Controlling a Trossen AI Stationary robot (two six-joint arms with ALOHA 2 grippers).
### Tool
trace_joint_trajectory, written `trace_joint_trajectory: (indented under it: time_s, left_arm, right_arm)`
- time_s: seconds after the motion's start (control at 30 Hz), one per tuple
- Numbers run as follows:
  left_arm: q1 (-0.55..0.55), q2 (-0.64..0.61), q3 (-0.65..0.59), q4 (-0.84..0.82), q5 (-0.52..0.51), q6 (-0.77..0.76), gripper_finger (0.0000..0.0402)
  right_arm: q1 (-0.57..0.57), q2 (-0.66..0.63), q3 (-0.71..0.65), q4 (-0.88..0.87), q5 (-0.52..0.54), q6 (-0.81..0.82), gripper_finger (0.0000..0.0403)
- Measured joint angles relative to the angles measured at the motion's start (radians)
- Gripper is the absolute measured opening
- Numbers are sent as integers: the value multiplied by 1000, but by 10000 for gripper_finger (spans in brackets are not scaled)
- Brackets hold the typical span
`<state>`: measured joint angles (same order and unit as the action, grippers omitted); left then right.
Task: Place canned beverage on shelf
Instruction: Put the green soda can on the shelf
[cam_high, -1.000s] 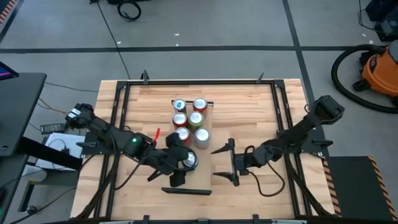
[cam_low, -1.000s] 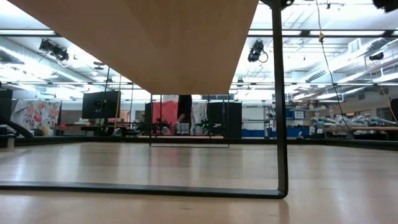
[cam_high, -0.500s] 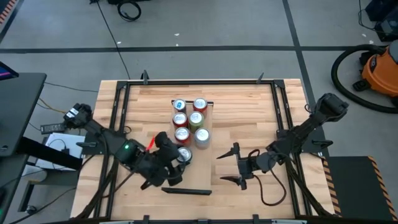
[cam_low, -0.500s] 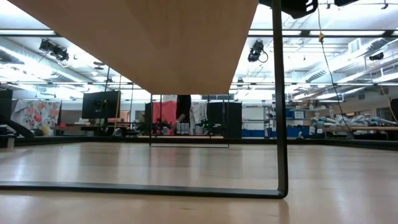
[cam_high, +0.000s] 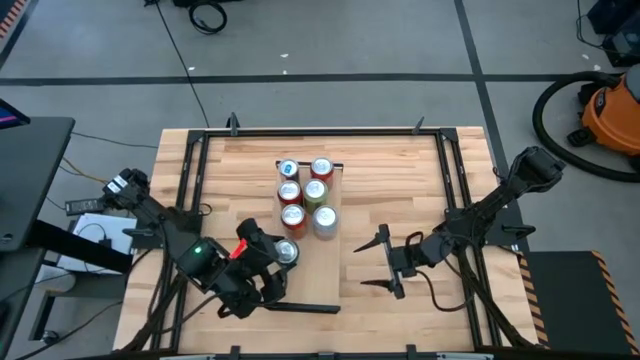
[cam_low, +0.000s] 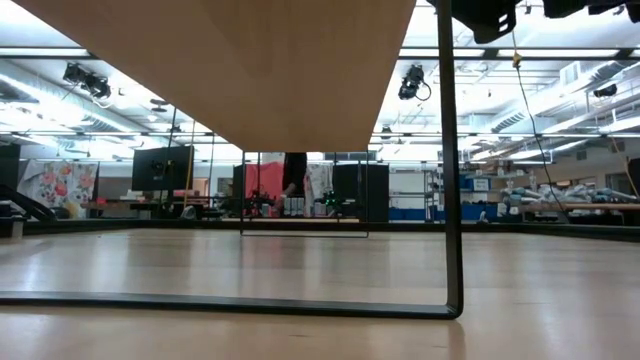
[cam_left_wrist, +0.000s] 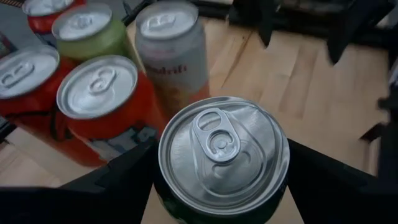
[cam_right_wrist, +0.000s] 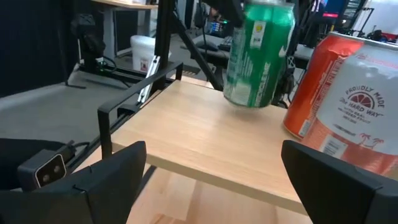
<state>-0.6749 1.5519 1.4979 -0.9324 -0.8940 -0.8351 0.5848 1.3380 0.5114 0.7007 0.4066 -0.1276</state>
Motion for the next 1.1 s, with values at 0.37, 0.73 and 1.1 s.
trace_joint_trajectory:
  time_s: [0.37,0.73,1.1]
  left_arm:
    - [26,0,0,-13,48,27,318]
    - [51,-1,-18,15,54,96,318]
    - [73,-33,-96,118,94,121,319]
  right_arm:
    - [0,1,0,8,-16,1,384]
    - [0,1,0,8,-16,2,384]
    - [0,1,0,1,-16,4,384]
